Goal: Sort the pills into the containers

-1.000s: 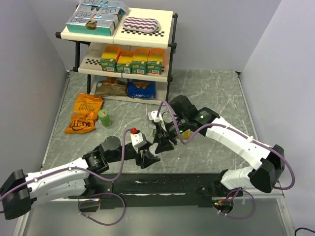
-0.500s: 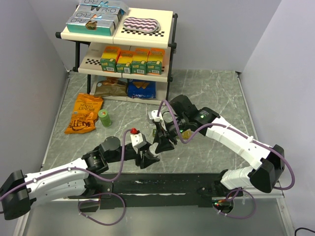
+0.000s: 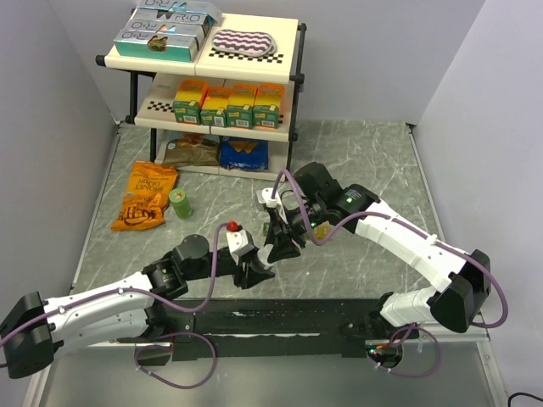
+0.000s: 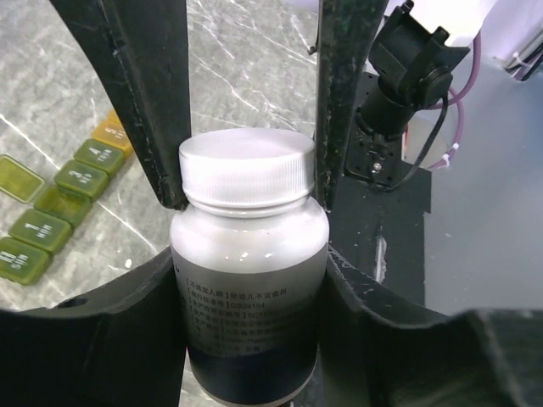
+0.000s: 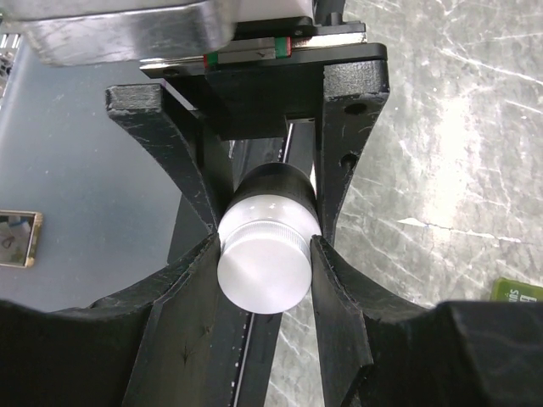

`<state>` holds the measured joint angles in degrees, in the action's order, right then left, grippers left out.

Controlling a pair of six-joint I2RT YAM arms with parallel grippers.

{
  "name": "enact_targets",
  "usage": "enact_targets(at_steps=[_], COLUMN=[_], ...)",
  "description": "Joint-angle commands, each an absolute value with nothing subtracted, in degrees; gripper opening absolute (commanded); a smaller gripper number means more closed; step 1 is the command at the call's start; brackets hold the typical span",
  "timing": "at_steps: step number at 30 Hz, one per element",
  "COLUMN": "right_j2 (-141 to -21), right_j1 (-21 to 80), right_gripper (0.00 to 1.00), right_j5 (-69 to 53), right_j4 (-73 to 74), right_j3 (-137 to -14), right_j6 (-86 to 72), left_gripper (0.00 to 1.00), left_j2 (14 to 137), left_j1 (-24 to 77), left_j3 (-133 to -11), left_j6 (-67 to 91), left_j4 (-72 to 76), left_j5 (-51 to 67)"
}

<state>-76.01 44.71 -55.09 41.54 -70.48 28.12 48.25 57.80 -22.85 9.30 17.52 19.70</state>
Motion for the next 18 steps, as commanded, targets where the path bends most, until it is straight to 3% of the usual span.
enact_targets(at_steps=[1, 5, 12, 16, 18], right_j2=[-75.4, -74.8, -69.3, -71.7, -71.9], right_j1=[44.6, 44.6, 45.1, 45.1, 45.1], right_gripper=[0.01, 0.04, 0.10, 0.11, 0.18], right_j5=[-57.7, -57.0, -58.8, -57.9, -58.9], right_j4=[40.2, 42.4, 48.6, 48.8, 48.9], right_j3=[-71.0, -70.9, -64.7, -67.9, -68.3], right_j6=[27.3, 31.6, 61.8, 60.3, 57.8], left_gripper=[0.01, 0.01, 0.01, 0.01, 0.01], left_j2=[49.7, 48.8, 47.0, 48.6, 49.1], left_j1=[57.5, 57.5, 56.8, 56.8, 56.8], left_j3=[-25.8, -25.9, -27.4, -28.6, -28.7], left_j6=[8.4, 7.3, 6.3, 6.2, 6.2], left_j4=[16.4, 14.3, 10.6, 8.8, 8.4], left_j5=[21.2, 20.6, 25.3, 25.8, 25.5])
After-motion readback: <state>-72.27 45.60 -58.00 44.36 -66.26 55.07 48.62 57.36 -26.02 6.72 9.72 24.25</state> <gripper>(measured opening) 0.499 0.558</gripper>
